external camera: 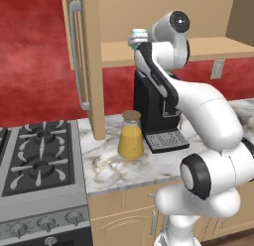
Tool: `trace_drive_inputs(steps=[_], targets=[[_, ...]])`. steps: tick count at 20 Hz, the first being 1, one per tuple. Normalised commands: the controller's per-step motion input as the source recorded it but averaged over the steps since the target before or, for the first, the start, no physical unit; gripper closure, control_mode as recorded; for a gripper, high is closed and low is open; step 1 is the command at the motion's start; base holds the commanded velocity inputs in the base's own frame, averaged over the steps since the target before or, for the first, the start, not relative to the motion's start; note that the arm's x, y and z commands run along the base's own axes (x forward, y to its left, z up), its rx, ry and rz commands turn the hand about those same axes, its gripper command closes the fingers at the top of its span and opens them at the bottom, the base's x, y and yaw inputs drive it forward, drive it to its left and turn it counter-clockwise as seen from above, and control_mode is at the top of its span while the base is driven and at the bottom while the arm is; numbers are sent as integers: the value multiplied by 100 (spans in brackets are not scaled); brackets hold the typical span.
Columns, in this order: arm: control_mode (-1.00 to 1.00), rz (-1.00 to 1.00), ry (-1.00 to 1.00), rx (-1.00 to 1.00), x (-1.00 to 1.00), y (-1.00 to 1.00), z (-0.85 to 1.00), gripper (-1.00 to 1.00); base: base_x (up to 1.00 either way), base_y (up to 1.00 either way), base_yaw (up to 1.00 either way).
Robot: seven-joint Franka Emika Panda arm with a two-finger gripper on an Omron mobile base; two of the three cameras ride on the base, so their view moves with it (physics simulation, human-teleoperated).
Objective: There is a tray on the dining counter. Grab the cup, mug, and pitcher and place them on the tray. The pitcher may be placed next to the tray if it cannot fit the tray.
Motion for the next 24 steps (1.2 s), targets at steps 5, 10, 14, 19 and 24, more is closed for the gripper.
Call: trace_drive_inputs(steps=[5, 10, 14, 19, 24], targets=[[-100, 0, 0, 0, 29, 4, -1, -100, 0, 0, 0], [-100, 0, 0, 0, 24, 2, -4, -100, 0, 0, 0], [-100, 0, 0, 0, 19, 4, -7, -100, 0, 0, 0], [-100, 0, 0, 0, 21, 5, -7, -100, 0, 0, 0], [-100, 0, 0, 0, 24, 4, -4, -100, 0, 0, 0]])
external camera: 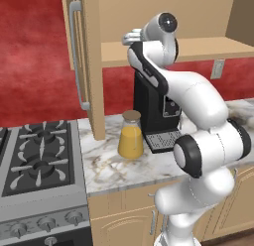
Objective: There is a tray on the dining counter. Grab the cup, mug, and pitcher and place them on the tray. The pitcher may be placed next to the tray if it cannot fit the tray.
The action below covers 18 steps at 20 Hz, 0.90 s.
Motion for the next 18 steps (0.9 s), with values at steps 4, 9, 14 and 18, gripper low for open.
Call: trace_drive_inputs(steps=[4, 9, 14, 18], targets=[[-100, 0, 0, 0, 25, 3, -4, -100, 0, 0, 0], [-100, 0, 0, 0, 25, 4, -3, -100, 0, 0, 0], [-100, 0, 0, 0, 26, 1, -2, -100, 0, 0, 0], [-100, 0, 0, 0, 25, 0, 0, -100, 0, 0, 0]])
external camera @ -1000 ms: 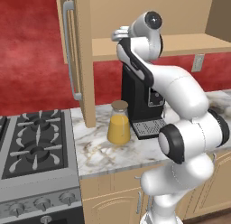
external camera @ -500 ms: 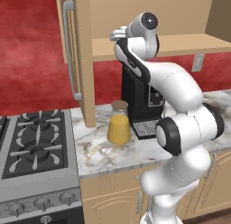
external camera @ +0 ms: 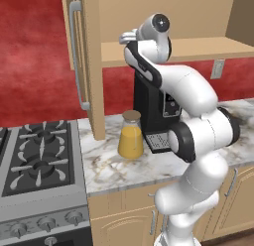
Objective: There is a tray on the dining counter. Grab the cup, mug, and pitcher and place them on the tray. The pitcher may be placed next to the tray if it cannot fit the tray.
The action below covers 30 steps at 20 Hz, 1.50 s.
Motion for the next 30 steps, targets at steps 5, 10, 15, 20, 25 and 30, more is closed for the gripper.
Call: trace_drive_inputs(steps=[5, 10, 15, 20, 25, 30], targets=[[-100, 0, 0, 0, 23, 0, 0, -100, 0, 0, 0], [-100, 0, 0, 0, 18, 0, -4, -100, 0, 0, 0], [-100, 0, 0, 0, 21, 0, -6, -100, 0, 0, 0], [-100, 0, 0, 0, 16, 0, -4, -100, 0, 0, 0], [-100, 0, 0, 0, 4, 0, 0, -100, 0, 0, 0], [-100, 0, 0, 0, 0, 0, 0, -100, 0, 0, 0]])
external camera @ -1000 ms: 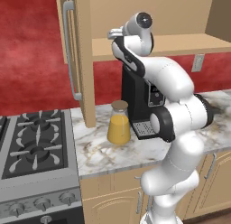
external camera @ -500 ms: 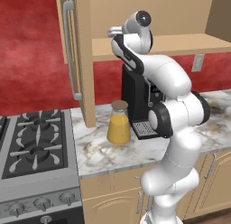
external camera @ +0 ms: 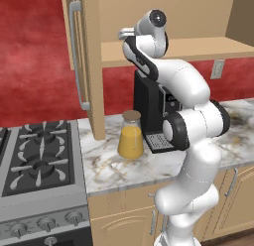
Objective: There is a tray on the dining counter. Grab the cup, mug, and pitcher and place them on the tray. The pitcher may be placed next to the tray if it cannot fit the tray.
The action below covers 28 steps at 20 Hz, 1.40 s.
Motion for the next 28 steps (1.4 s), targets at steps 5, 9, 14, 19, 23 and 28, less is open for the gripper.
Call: trace_drive_inputs(steps=[5, 9, 14, 19, 23, 28], targets=[[-100, 0, 0, 0, 0, 0, 0, -100, 0, 0, 0], [-100, 0, 0, 0, 0, 0, 0, 100, 0, 0, 0], [-100, 0, 0, 0, 0, 0, 0, 100, 0, 0, 0], [-100, 0, 0, 0, 0, 0, 0, 100, 0, 0, 0], [-100, 0, 0, 0, 0, 0, 0, 100, 0, 0, 0], [-100, 0, -2, 0, -12, -3, 0, 100, 0, 0, 0]])
